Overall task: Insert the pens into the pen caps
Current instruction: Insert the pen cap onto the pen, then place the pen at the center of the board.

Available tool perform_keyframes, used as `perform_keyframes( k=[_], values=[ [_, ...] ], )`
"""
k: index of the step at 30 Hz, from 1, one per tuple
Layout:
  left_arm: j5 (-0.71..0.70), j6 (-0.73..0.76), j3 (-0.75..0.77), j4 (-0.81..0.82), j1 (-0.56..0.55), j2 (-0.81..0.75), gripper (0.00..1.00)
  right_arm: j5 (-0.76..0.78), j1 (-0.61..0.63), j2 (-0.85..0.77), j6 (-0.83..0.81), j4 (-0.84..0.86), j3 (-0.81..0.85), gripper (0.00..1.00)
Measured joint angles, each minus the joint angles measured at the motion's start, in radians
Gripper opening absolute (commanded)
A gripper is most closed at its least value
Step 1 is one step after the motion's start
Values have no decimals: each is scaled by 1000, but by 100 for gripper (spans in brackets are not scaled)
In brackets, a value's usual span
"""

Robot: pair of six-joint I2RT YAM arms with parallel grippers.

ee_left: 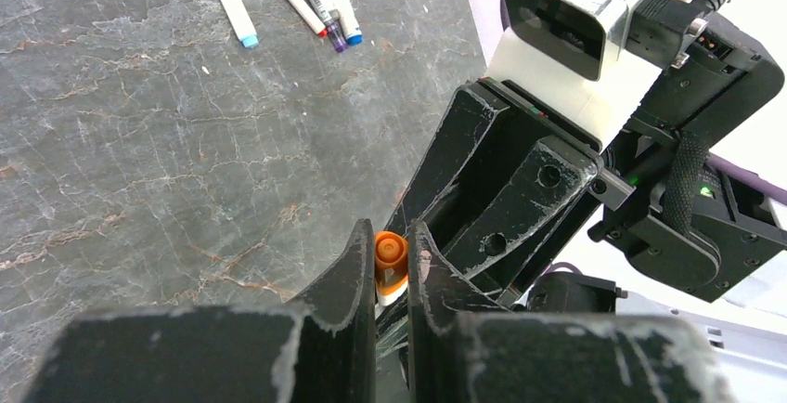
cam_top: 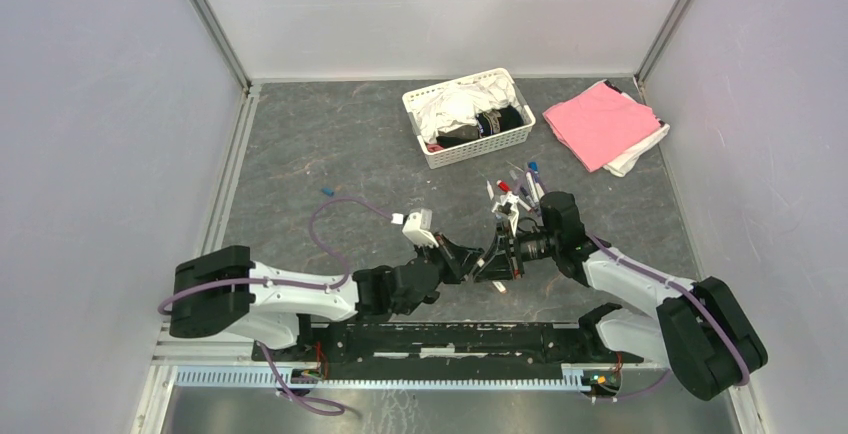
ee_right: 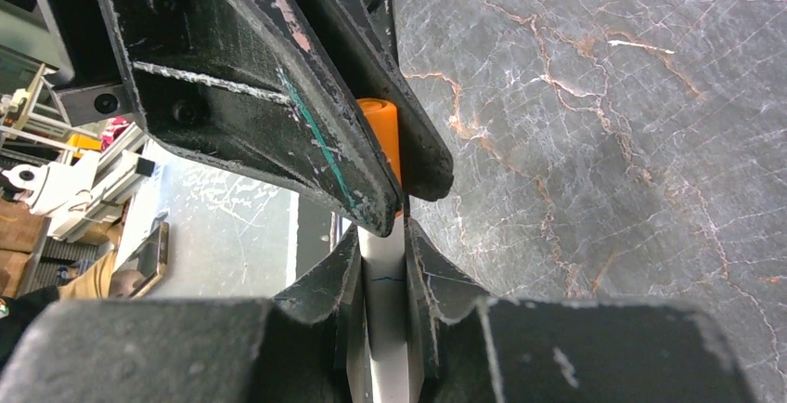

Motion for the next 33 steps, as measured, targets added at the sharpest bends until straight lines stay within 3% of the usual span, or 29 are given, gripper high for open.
perform_keyframes(
  k=[10,12,17,24,33],
  values=[
    [-13,-10,-15,-25,-3,-51,5,11,34,0,-60,18,15,0],
    [-29,-9,4,-61,-3,-60,16,15,40,1,-68,21,23,0],
    [-76,11,99,-223,-4,-62,31,30,42,1,-107,20,47,0],
    [-72,48,150,-357,-18,-144,74,105,37,13,-153,81,102,0],
    [-27,169,217,-498,-71,-296,96,169,26,39,-175,169,162,1]
  ],
)
